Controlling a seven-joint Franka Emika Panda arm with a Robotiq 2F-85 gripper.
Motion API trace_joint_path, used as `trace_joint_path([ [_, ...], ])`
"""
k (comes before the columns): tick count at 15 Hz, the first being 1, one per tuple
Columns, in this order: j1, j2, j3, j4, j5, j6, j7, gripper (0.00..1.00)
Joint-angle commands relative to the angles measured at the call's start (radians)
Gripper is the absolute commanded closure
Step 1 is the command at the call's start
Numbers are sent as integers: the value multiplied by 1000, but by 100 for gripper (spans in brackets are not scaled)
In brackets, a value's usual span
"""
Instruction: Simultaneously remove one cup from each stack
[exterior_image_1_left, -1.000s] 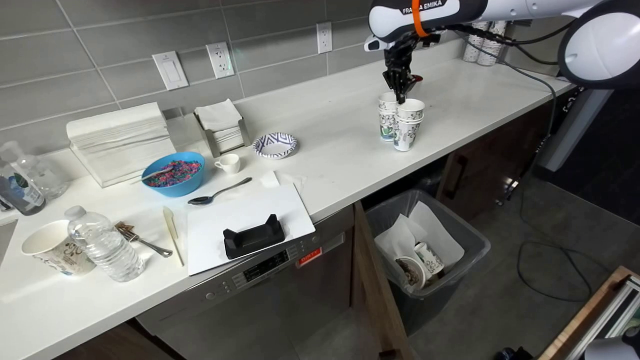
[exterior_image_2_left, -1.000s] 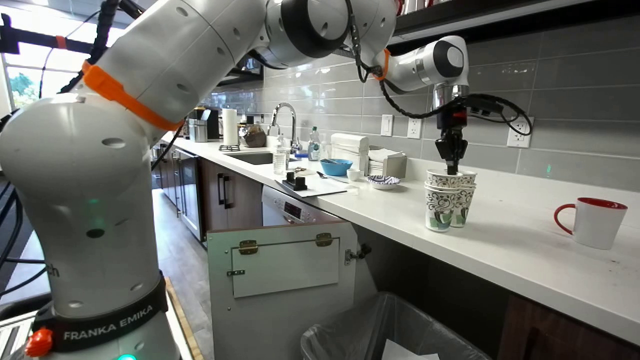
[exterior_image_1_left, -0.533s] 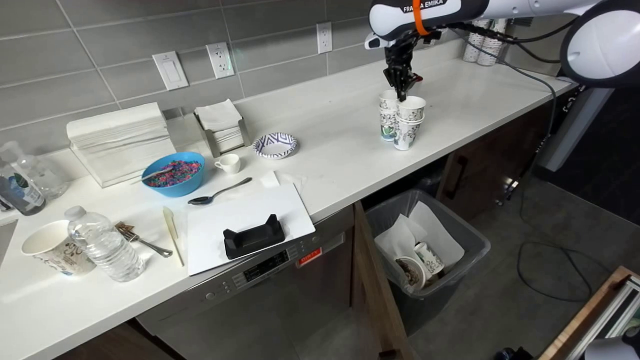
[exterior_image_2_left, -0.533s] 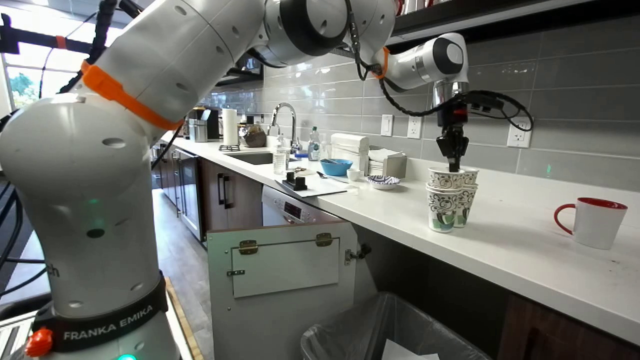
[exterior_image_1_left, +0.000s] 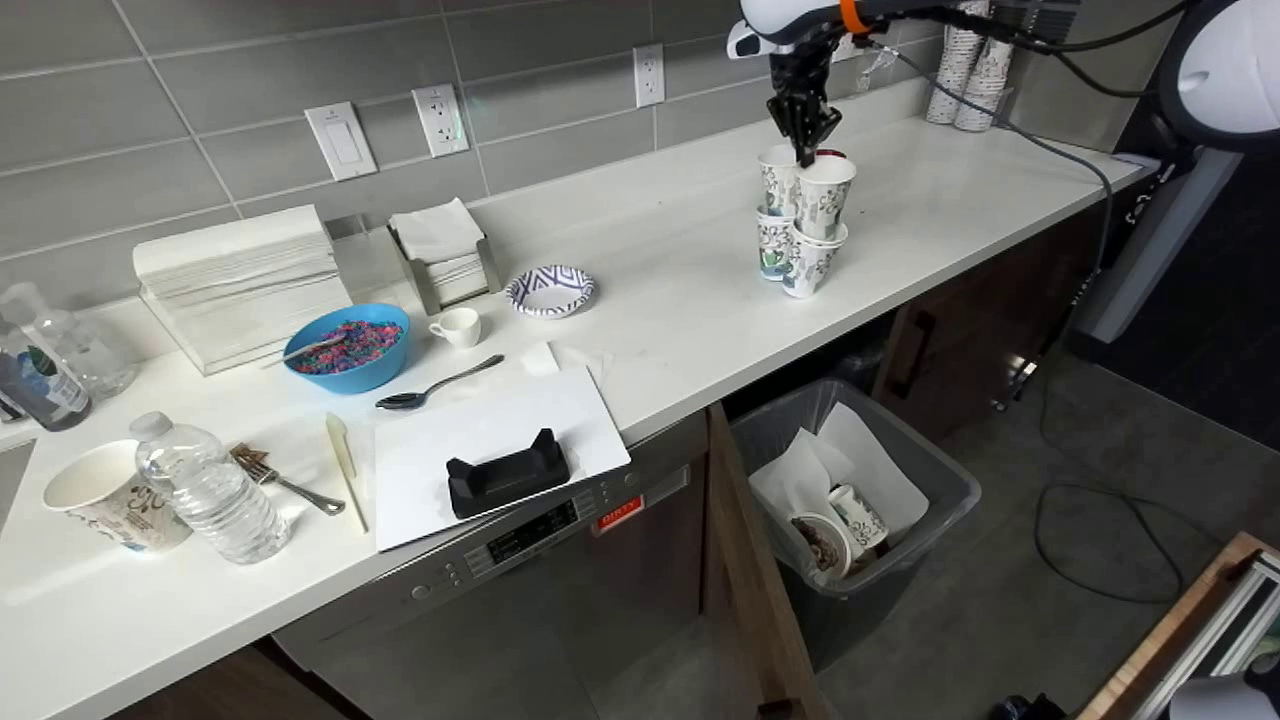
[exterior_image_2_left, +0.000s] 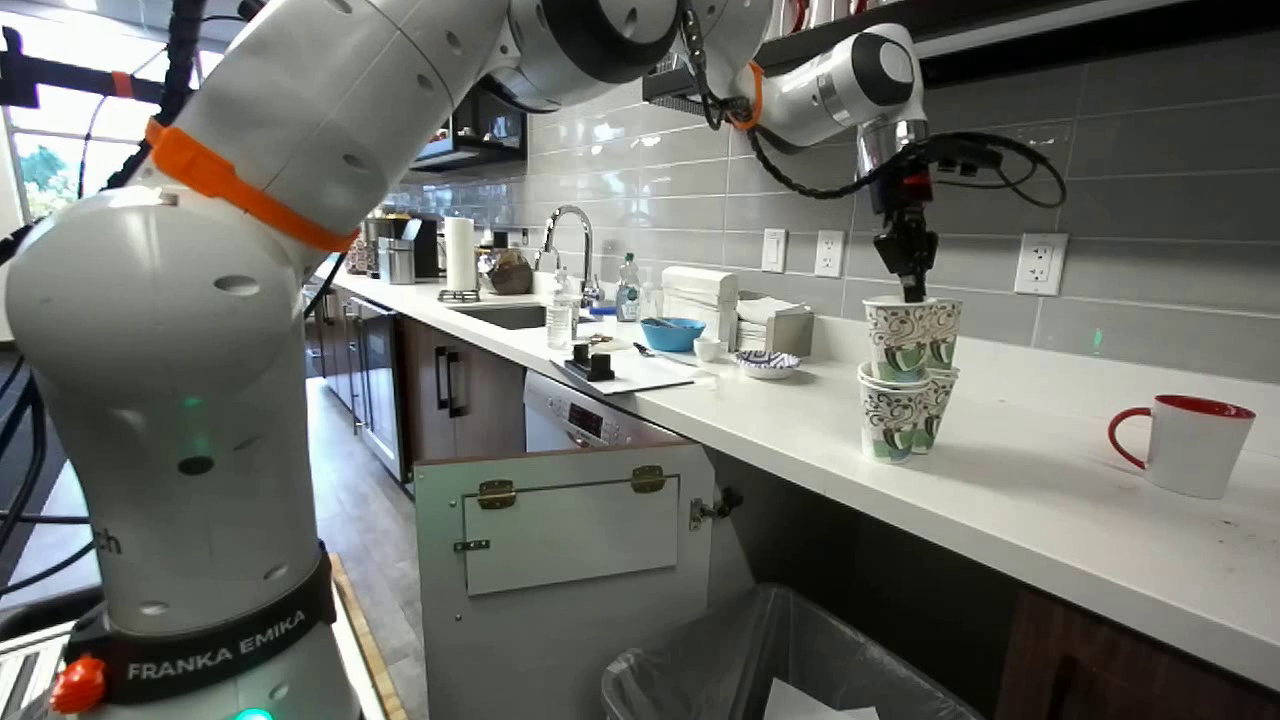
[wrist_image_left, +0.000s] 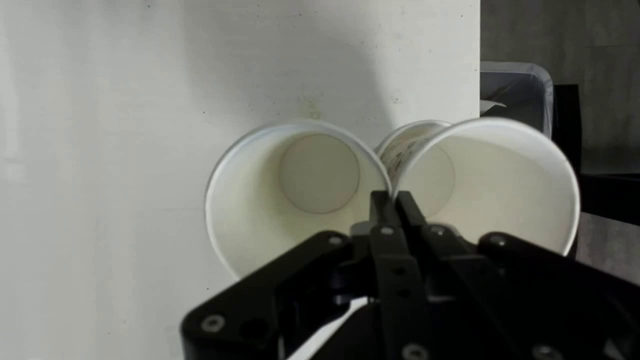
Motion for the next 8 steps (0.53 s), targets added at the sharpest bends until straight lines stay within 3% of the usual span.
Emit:
trace_joint_path([
  [1, 29, -64, -18, -53, -58, 5, 37, 99],
  [8, 43, -114, -17, -53, -101, 9, 55, 99],
])
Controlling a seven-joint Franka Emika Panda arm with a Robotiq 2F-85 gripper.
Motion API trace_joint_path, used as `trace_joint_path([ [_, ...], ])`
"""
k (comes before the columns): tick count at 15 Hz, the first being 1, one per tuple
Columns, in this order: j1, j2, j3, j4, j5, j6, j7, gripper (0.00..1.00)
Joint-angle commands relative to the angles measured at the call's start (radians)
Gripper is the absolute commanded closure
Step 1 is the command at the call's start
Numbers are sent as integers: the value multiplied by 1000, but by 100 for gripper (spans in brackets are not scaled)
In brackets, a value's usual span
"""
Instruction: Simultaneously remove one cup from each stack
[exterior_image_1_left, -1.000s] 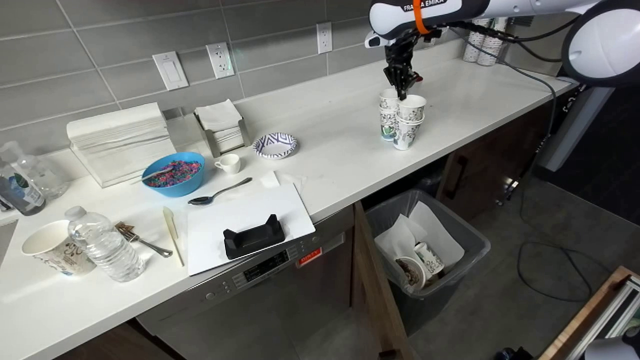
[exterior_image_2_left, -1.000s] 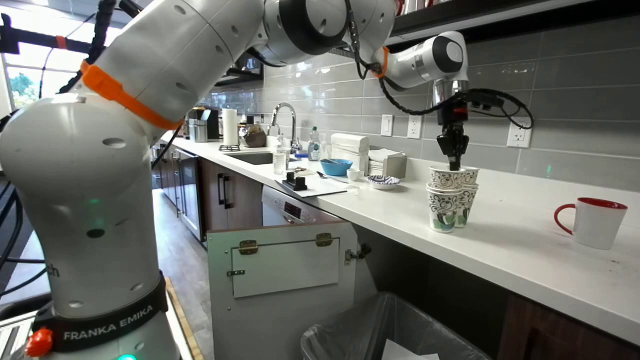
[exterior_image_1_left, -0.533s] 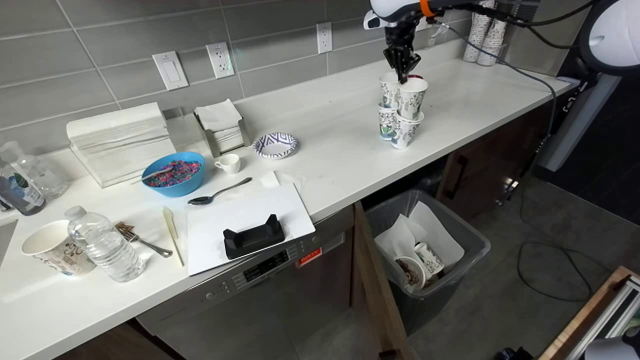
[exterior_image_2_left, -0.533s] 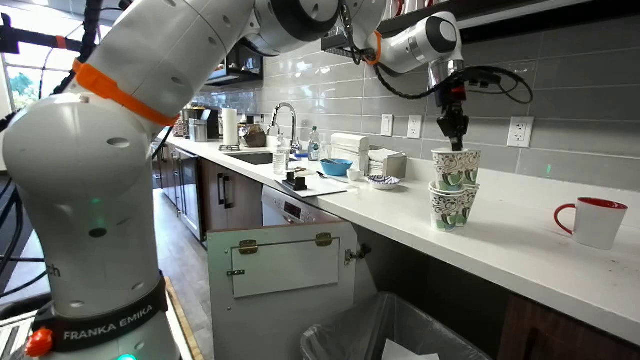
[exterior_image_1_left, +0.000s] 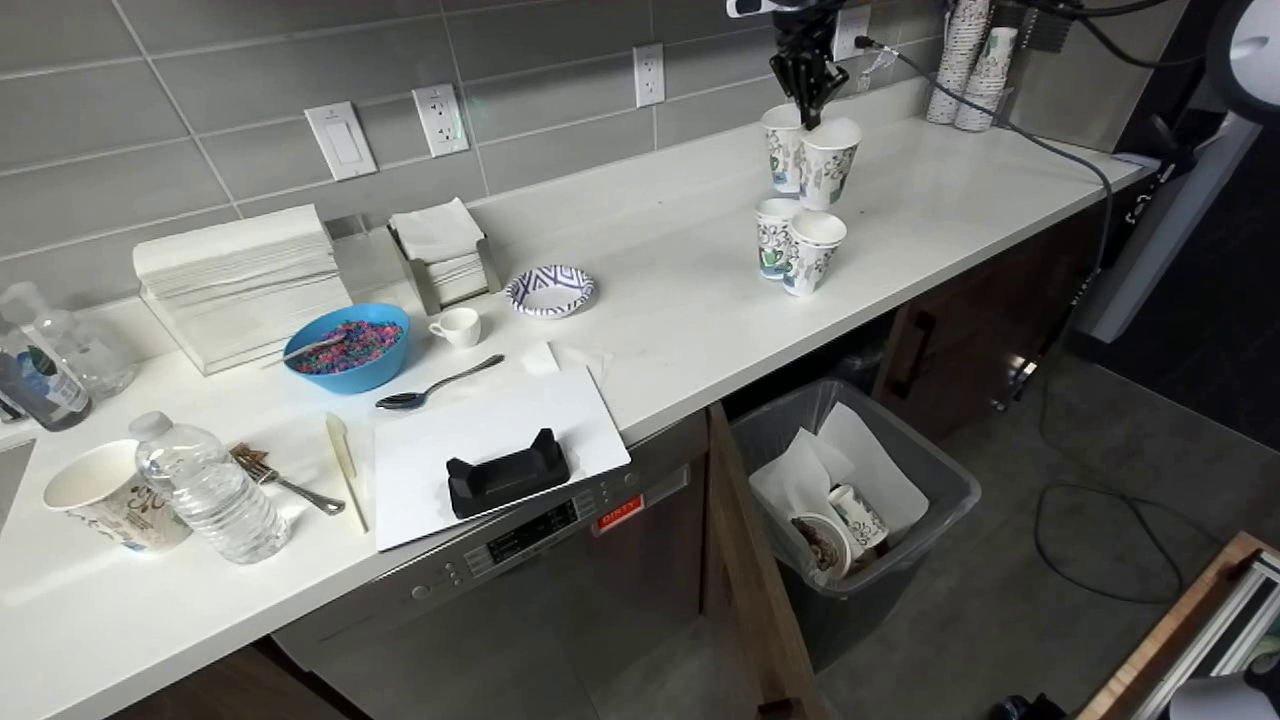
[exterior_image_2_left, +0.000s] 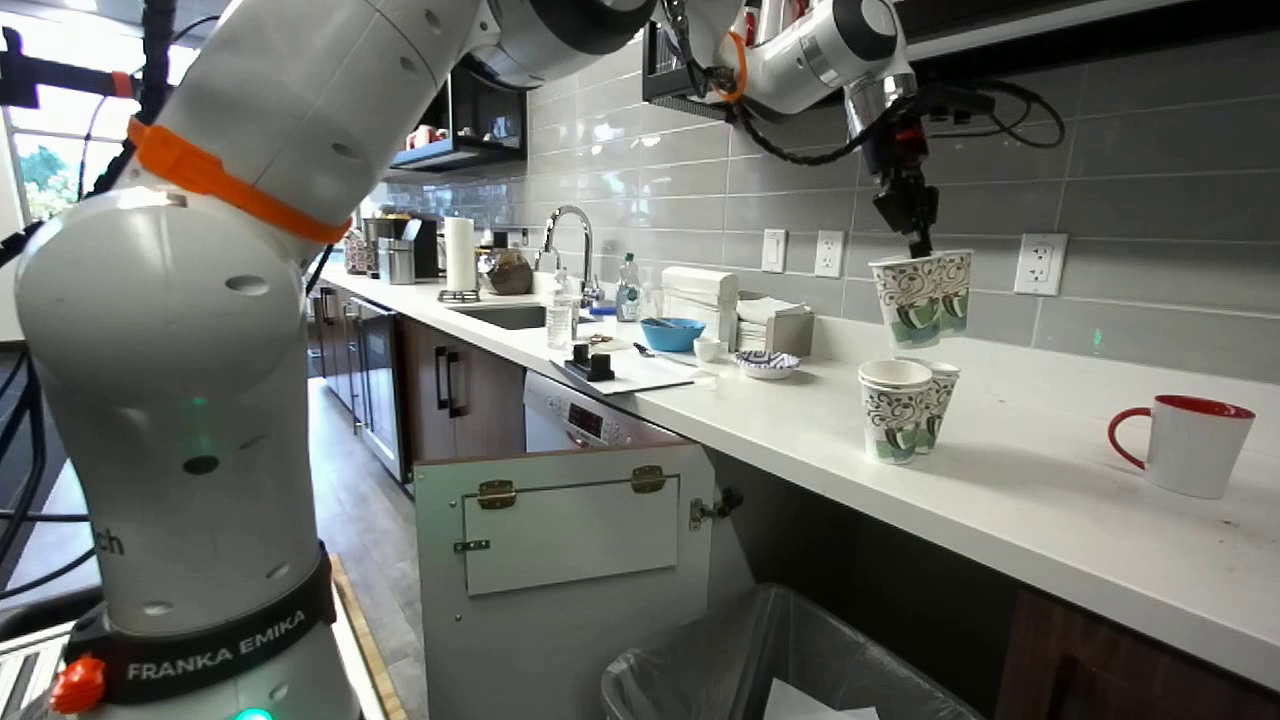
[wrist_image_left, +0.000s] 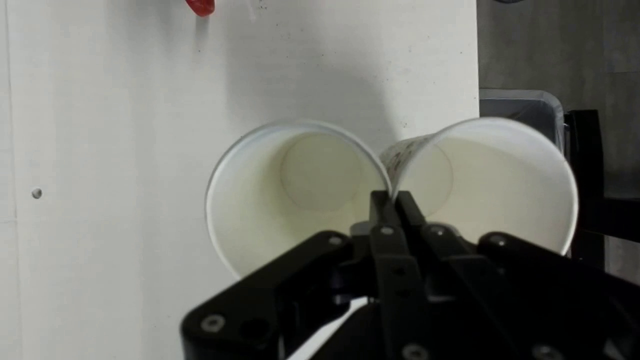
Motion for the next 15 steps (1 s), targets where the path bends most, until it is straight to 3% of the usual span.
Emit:
trace_joint_path([
  [1, 12, -51, -9, -51, -29, 11, 21, 99],
  [10, -107, -149, -24, -146, 24, 101, -43, 99],
  [15, -216, -138, -10, -190, 113, 168, -186, 99],
])
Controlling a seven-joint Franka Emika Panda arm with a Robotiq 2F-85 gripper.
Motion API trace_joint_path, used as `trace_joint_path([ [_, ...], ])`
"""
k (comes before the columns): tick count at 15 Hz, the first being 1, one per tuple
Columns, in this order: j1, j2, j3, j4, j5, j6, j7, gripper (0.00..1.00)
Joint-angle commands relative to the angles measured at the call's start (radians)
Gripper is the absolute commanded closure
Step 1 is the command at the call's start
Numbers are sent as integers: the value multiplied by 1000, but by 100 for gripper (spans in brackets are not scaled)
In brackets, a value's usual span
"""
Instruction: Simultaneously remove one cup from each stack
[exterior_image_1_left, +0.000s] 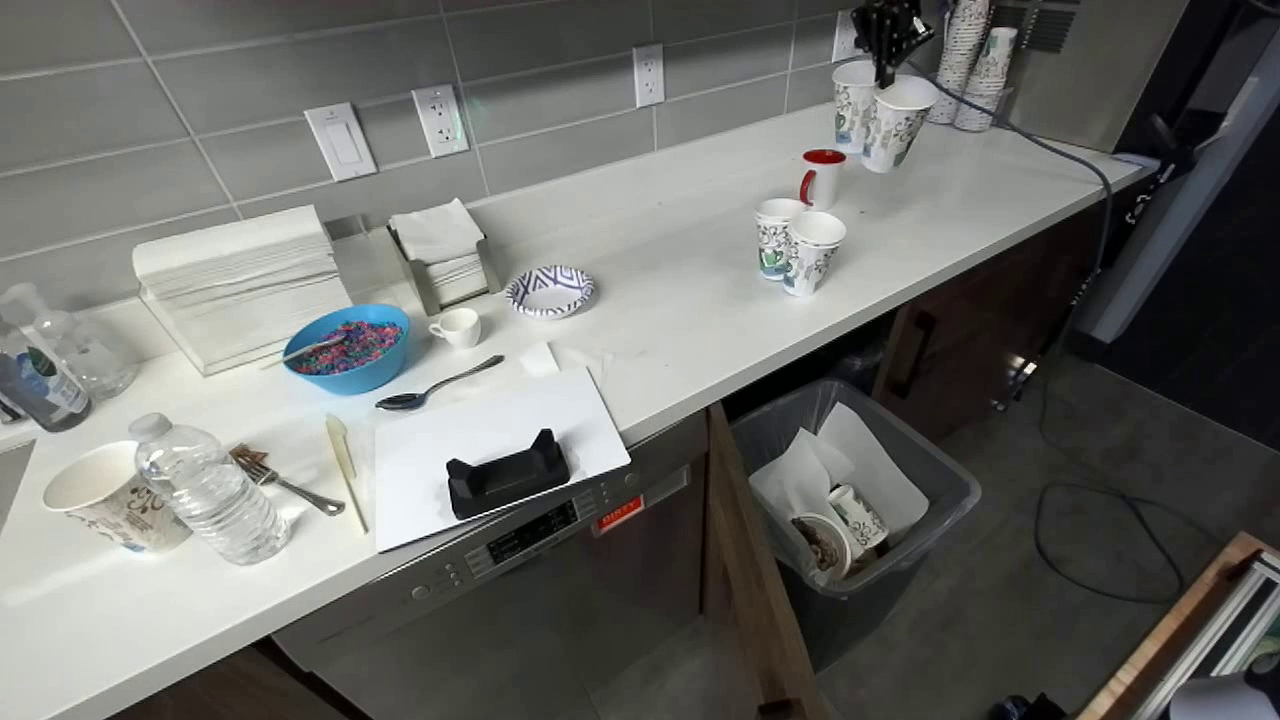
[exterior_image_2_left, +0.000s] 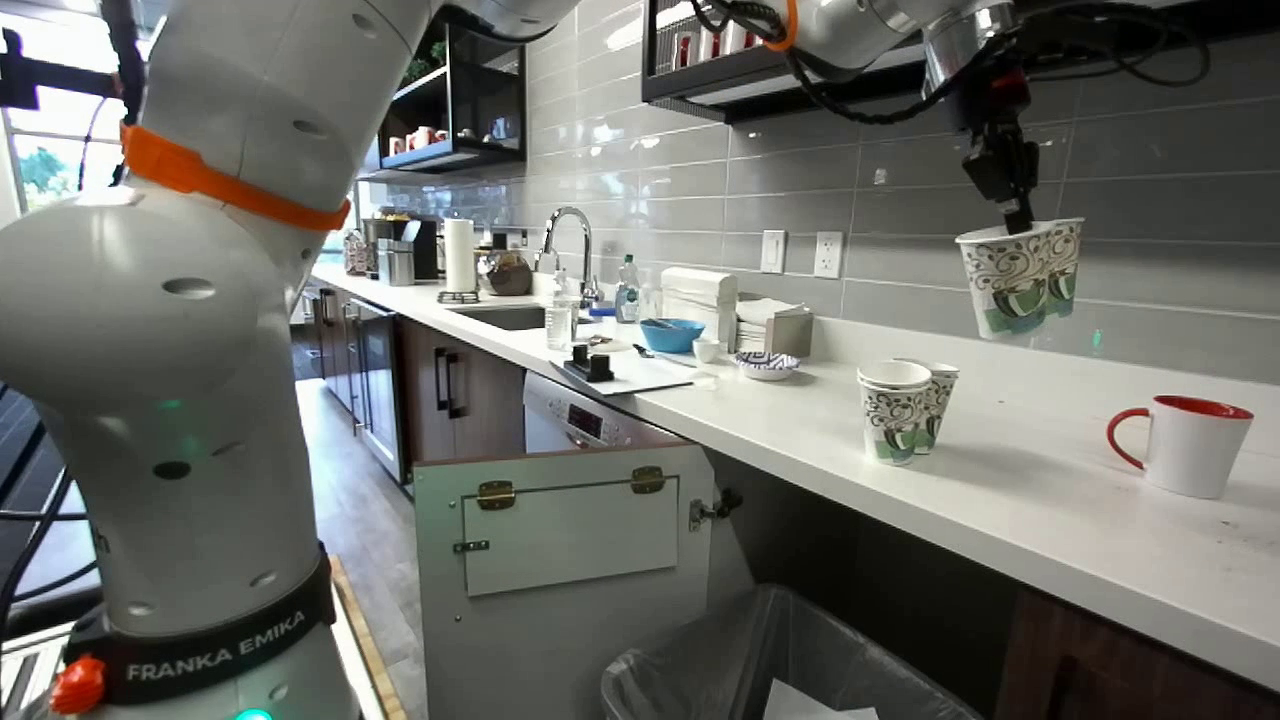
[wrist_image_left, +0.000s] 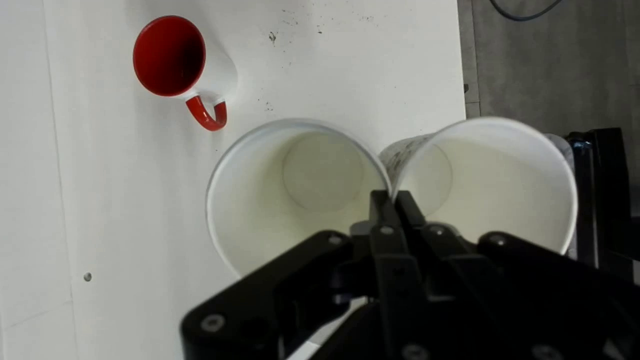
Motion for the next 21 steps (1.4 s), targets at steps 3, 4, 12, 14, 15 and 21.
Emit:
trace_joint_path([
  [3, -102, 11, 15, -69, 122, 84, -151, 99],
  [4, -114, 28, 14, -64, 135, 90, -169, 99],
  [12, -150, 170, 4, 7, 218, 107, -231, 99],
  [14, -148, 207, 1, 35, 213, 101, -223, 99],
  [15, -151, 225, 4, 51, 218, 97, -222, 99],
  [21, -162, 317, 11, 145, 234, 78, -221, 99],
])
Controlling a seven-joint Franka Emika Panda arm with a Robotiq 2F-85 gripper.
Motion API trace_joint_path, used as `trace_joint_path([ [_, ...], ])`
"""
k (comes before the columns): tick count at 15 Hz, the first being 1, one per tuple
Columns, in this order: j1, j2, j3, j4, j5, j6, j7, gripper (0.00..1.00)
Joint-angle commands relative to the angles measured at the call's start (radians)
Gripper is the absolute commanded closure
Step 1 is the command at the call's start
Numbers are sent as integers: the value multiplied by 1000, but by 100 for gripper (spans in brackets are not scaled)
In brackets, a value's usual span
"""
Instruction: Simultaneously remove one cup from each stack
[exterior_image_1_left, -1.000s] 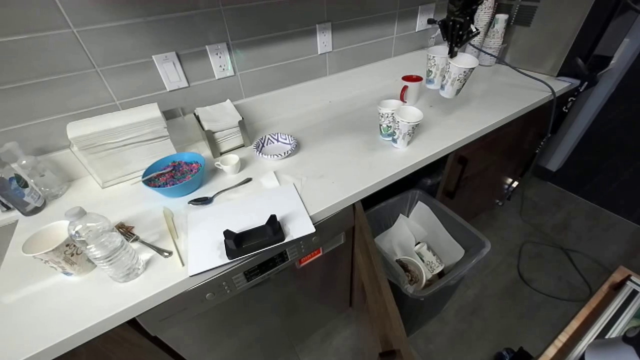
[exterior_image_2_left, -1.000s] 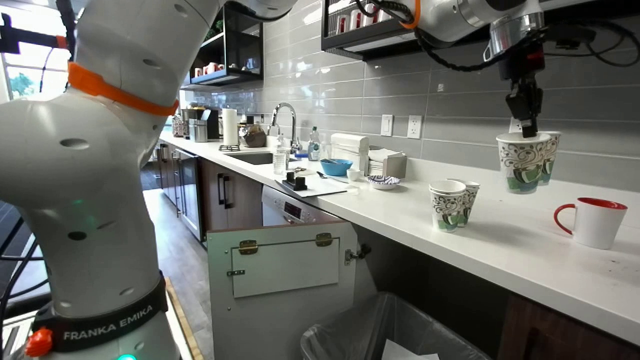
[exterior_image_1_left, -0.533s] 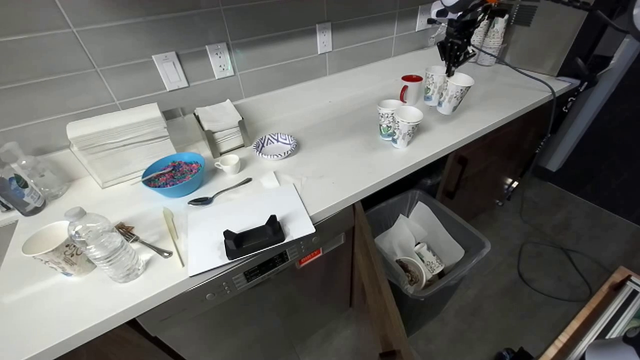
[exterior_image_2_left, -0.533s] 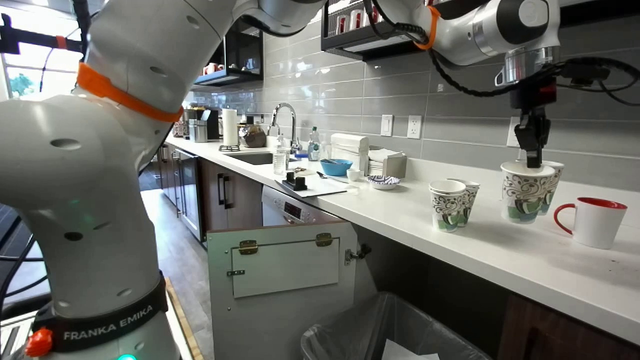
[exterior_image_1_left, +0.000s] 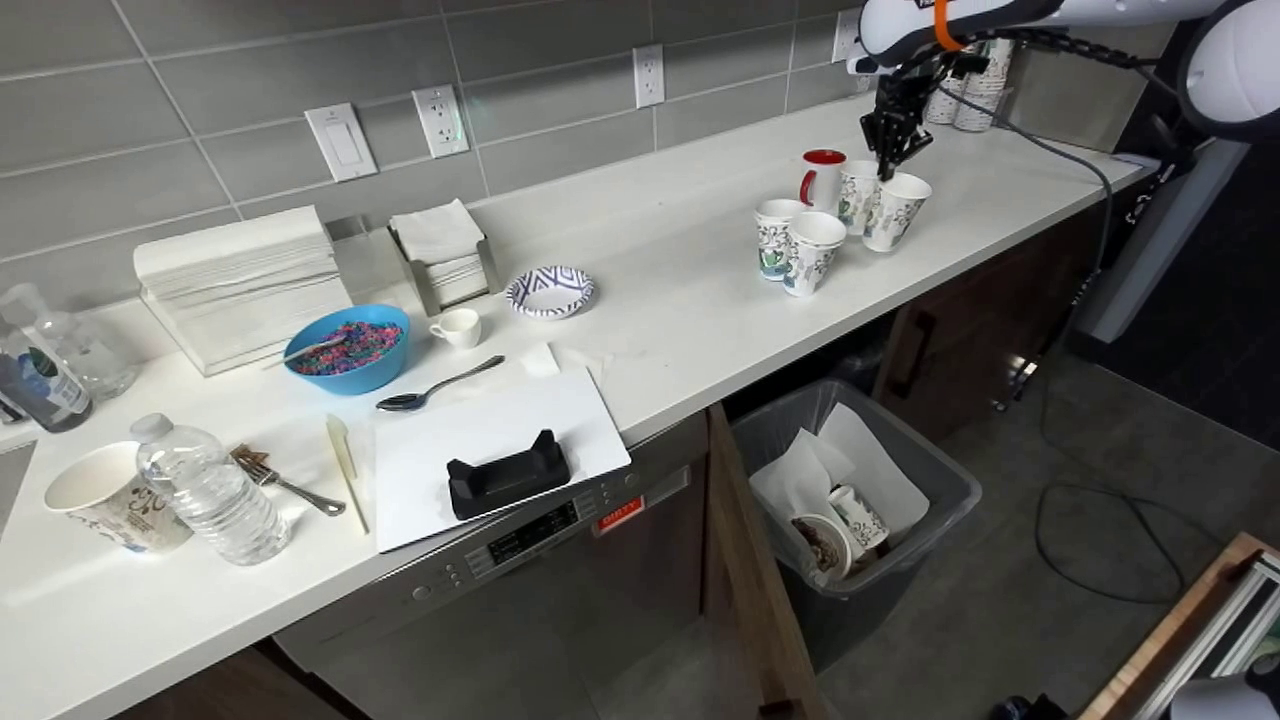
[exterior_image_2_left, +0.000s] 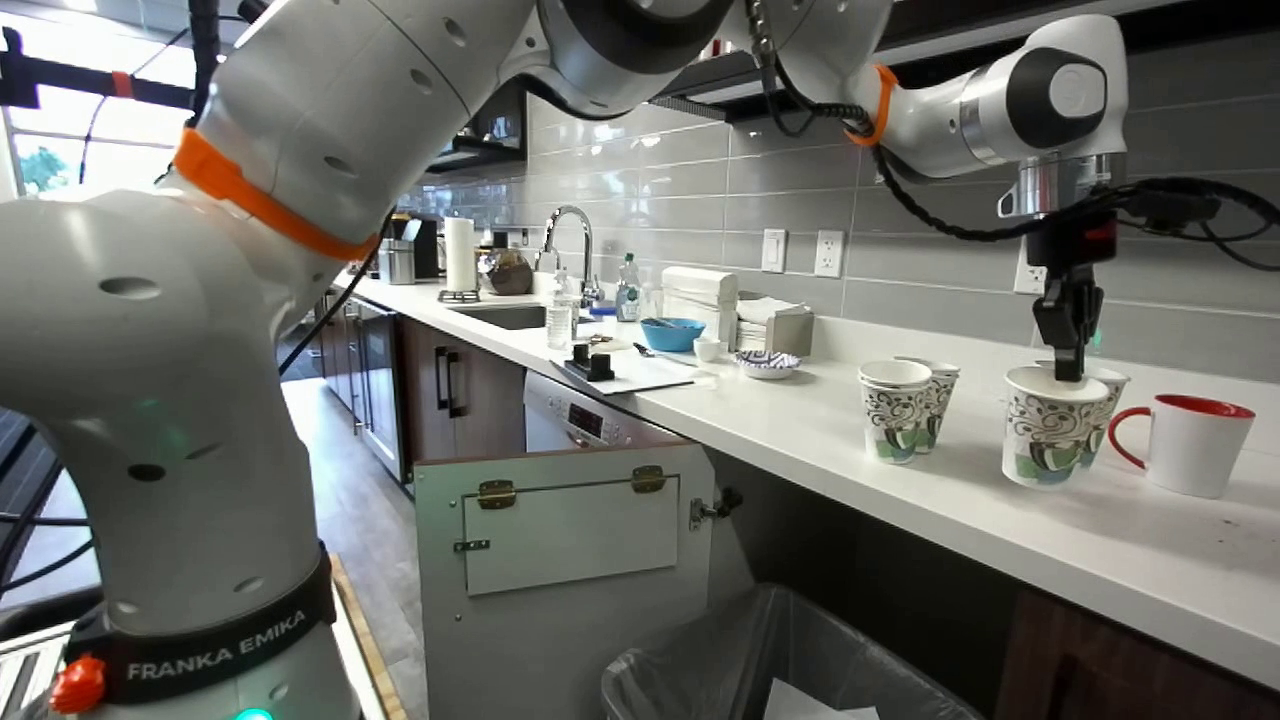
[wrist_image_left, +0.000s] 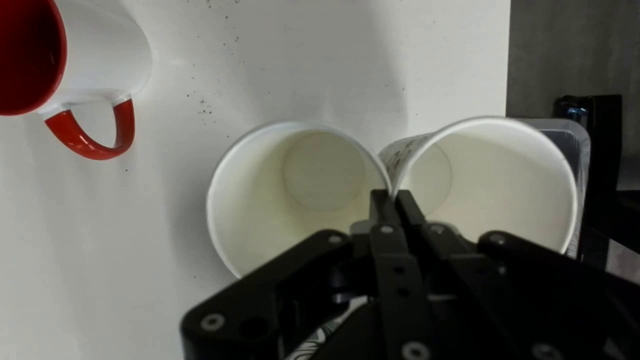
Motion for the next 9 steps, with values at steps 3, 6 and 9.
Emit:
trace_joint_path([
  [3, -17, 102, 7, 131, 36, -28, -11, 99],
  [6, -20, 133, 9, 165, 37, -37, -12, 99],
  [9, -22, 159, 11, 197, 37, -52, -14, 99],
])
